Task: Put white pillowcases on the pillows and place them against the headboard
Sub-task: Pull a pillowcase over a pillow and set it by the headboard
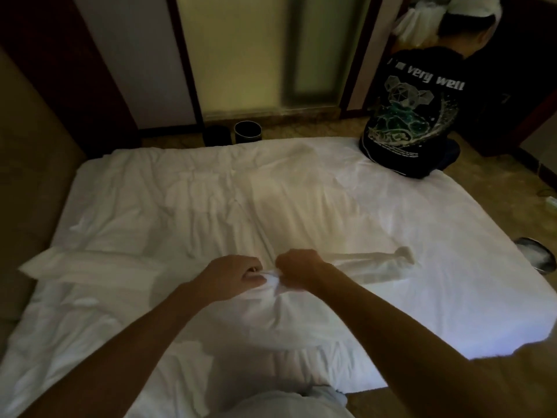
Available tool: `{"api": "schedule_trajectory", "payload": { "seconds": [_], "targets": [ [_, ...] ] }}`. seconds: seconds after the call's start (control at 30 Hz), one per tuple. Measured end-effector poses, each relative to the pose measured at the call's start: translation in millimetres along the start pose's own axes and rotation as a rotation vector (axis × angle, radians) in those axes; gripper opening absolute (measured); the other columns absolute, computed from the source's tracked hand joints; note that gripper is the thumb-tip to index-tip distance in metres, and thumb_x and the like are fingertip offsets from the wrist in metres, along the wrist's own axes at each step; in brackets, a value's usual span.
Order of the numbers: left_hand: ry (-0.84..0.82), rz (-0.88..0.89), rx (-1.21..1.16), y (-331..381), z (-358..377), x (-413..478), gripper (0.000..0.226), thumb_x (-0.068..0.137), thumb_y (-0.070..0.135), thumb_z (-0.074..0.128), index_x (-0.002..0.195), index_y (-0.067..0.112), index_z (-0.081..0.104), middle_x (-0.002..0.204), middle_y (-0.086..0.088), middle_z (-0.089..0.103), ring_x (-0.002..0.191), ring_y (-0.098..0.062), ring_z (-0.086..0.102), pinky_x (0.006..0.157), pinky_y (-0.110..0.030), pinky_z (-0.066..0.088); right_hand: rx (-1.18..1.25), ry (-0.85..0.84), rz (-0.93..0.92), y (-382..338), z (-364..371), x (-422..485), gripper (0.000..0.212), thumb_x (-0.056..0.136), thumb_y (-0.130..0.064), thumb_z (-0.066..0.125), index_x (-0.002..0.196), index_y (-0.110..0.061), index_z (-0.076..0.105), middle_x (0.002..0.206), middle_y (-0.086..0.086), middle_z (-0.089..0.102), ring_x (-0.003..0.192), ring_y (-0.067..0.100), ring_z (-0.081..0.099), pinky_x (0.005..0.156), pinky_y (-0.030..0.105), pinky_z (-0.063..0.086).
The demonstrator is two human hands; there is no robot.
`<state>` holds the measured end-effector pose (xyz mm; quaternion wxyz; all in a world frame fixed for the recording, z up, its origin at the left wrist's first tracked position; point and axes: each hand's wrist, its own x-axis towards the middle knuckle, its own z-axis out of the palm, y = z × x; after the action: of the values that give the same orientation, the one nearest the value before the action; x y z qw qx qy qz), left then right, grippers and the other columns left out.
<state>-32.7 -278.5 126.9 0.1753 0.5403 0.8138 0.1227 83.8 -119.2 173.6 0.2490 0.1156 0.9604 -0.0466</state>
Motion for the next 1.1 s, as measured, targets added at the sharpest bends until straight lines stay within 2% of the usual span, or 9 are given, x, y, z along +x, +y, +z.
{"api": "schedule_trajectory", "payload": {
  "seconds": [0.07, 0.23, 0.37, 0.53, 0.7, 0.8, 0.87, 1.0, 1.1],
  "targets": [
    [-0.049, -0.057, 0.038, -29.3, -3.6, -14.2, 0.060, 0.081, 0.078, 0.034, 0.095, 0.028, 0.062, 0.089, 0.009, 0.066, 0.084, -0.011, 0.063, 0.075, -0.032, 0.048, 0.028, -0.008, 0.010, 12.8, 8.7, -0.6, 0.033, 0.091, -0.038, 0.059, 0.120, -0.021, 0.061, 0.122, 0.006, 0.064, 0.113, 0.026, 0.062, 0.089, 0.037, 0.048],
    [-0.158, -0.162, 0.278, -113.0, -19.7, -57.6, 0.088, 0.073, 0.090, 0.007, 0.134, 0.045, 0.050, 0.133, 0.014, 0.060, 0.122, -0.010, 0.055, 0.102, -0.030, 0.038, 0.156, -0.173, 0.036, 38.4, 8.9, -12.3, 0.067, 0.088, -0.063, 0.055, 0.144, -0.026, 0.044, 0.147, -0.002, 0.048, 0.132, 0.021, 0.046, 0.105, 0.037, 0.036],
    [-0.220, -0.235, 0.316, -132.9, -29.2, -76.6, 0.062, 0.090, 0.075, 0.030, 0.144, 0.047, 0.035, 0.134, 0.009, 0.057, 0.124, -0.013, 0.051, 0.102, -0.032, 0.033, 0.270, -0.254, 0.061, 53.0, 4.7, -22.8, 0.070, 0.082, -0.057, 0.064, 0.144, -0.032, 0.041, 0.145, -0.004, 0.048, 0.129, 0.020, 0.047, 0.102, 0.036, 0.039],
    [-0.098, -0.333, 0.385, -113.6, -16.2, -87.0, 0.037, 0.096, 0.058, 0.041, 0.125, 0.038, 0.050, 0.117, 0.011, 0.065, 0.112, -0.012, 0.057, 0.088, -0.030, 0.028, 0.119, -0.317, 0.095, 75.0, -8.6, -26.2, 0.059, 0.079, -0.036, 0.073, 0.133, -0.028, 0.049, 0.127, -0.003, 0.058, 0.111, 0.019, 0.056, 0.085, 0.029, 0.043],
    [0.050, -0.421, 0.409, -79.9, -12.5, -99.0, 0.028, 0.099, 0.050, 0.041, 0.111, 0.029, 0.056, 0.106, 0.004, 0.070, 0.101, -0.017, 0.064, 0.080, -0.032, 0.033, -0.145, -0.133, 0.024, 81.2, -7.8, -25.7, 0.039, 0.087, -0.026, 0.062, 0.126, -0.024, 0.056, 0.113, -0.001, 0.065, 0.101, 0.020, 0.063, 0.081, 0.029, 0.048],
    [0.139, -0.469, 0.369, -70.9, -29.7, -128.5, 0.043, 0.097, 0.056, 0.032, 0.110, 0.027, 0.061, 0.100, 0.004, 0.071, 0.093, -0.017, 0.066, 0.079, -0.032, 0.036, -0.171, -0.067, -0.062, 81.3, -25.0, -21.8, 0.042, 0.088, -0.027, 0.059, 0.130, -0.025, 0.054, 0.116, -0.002, 0.064, 0.104, 0.019, 0.062, 0.083, 0.030, 0.048],
    [0.253, -0.458, 0.405, -63.4, -39.8, -154.8, 0.056, 0.089, 0.059, 0.024, 0.101, 0.025, 0.067, 0.083, 0.001, 0.072, 0.076, -0.021, 0.068, 0.072, -0.033, 0.039, -0.199, -0.005, -0.127, 79.4, -43.5, -17.6, 0.041, 0.090, -0.028, 0.057, 0.131, -0.027, 0.054, 0.117, -0.002, 0.065, 0.103, 0.019, 0.063, 0.082, 0.031, 0.046],
    [0.363, -0.539, 0.542, -21.6, -57.2, -201.2, 0.041, 0.084, 0.051, 0.040, 0.081, 0.024, 0.070, 0.058, -0.003, 0.065, 0.052, -0.022, 0.064, 0.055, -0.029, 0.047, -0.269, 0.061, -0.242, 63.3, -76.3, -10.5, 0.037, 0.087, -0.029, 0.055, 0.124, -0.031, 0.057, 0.109, -0.005, 0.066, 0.096, 0.018, 0.063, 0.077, 0.031, 0.047],
    [0.394, -0.700, 0.532, 4.5, -62.2, -236.5, 0.022, 0.085, 0.042, 0.067, 0.089, 0.021, 0.073, 0.068, -0.010, 0.071, 0.060, -0.028, 0.069, 0.058, -0.033, 0.052, -0.335, 0.121, -0.332, 37.6, -93.7, -3.6, 0.037, 0.087, -0.032, 0.057, 0.123, -0.028, 0.056, 0.112, -0.001, 0.064, 0.100, 0.022, 0.063, 0.082, 0.035, 0.048]
  ]
}}
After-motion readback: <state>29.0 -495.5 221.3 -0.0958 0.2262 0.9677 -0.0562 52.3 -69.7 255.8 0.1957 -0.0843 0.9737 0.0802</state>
